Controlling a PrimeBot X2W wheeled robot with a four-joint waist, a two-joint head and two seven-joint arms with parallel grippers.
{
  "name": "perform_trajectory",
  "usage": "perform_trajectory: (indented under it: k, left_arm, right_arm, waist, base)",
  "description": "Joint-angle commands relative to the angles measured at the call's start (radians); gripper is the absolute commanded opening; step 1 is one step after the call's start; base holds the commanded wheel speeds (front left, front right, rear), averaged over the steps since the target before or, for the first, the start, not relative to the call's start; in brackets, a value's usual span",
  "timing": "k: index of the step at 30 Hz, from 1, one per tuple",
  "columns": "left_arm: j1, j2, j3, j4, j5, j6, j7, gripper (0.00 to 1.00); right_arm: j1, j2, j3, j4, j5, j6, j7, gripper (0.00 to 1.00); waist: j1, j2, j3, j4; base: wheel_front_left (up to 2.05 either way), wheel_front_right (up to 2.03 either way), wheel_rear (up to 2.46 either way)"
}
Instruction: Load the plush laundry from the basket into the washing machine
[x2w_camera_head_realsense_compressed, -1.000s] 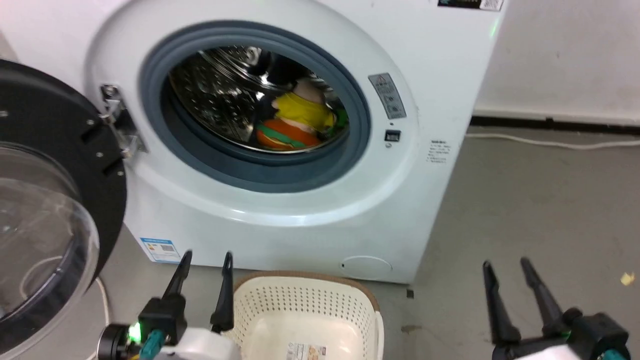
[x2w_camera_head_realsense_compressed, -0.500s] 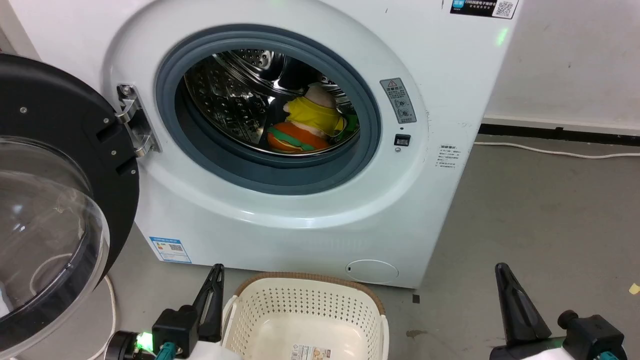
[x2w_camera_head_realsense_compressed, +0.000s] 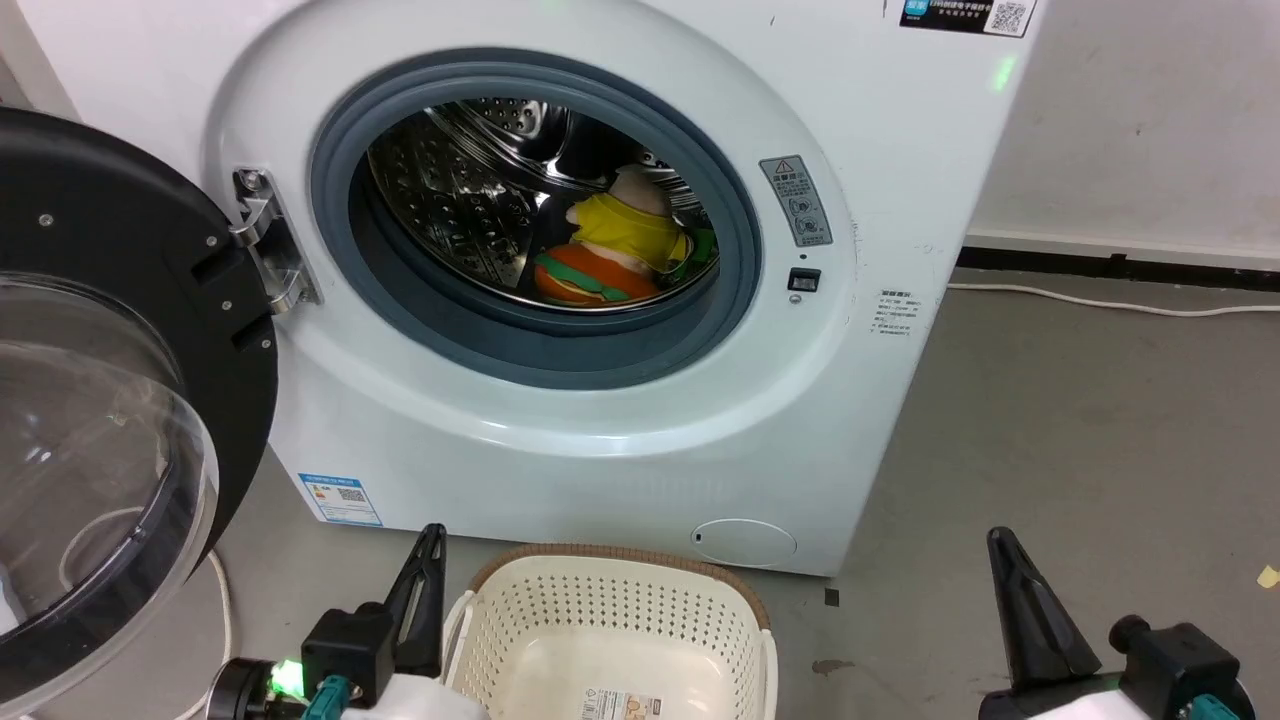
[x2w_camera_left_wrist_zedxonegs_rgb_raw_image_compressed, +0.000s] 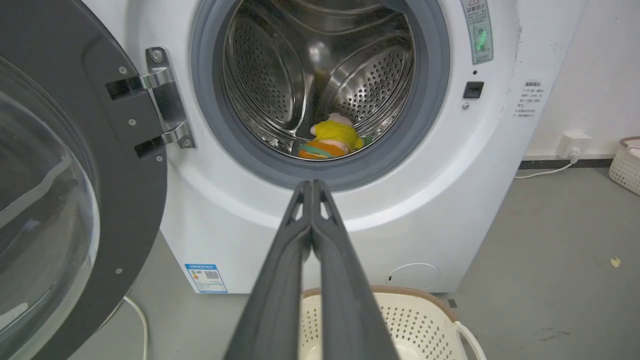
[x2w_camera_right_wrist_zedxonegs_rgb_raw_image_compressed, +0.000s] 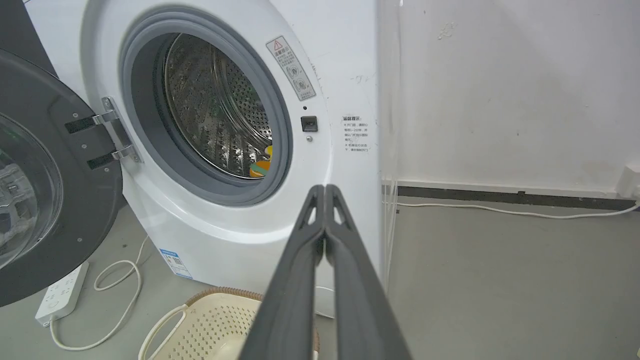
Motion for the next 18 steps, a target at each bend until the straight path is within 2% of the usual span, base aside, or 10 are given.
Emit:
perform_trajectory:
  k: [1,18]
  left_arm:
    - [0.0,-0.003,0.009,-0.009,0.012,-0.003,0.005,0.0]
    - [0.001,-0.022,0.041,-0.026,0.035,-0.018,0.038,0.0]
  right_arm:
    - [-0.011,0.0,-0.002,-0.003,-0.01,0.0,0.005,0.0]
    - [-0.024,0.0,-0.007,-0.006,-0.035,0.0,0.038,0.0]
  waist:
    - [0.0,0.0,0.0,0.0]
    - [0.0,0.0,0.001,-0.006]
  base:
    - [0.0,0.0,0.0]
    - [0.0,0.0,0.0]
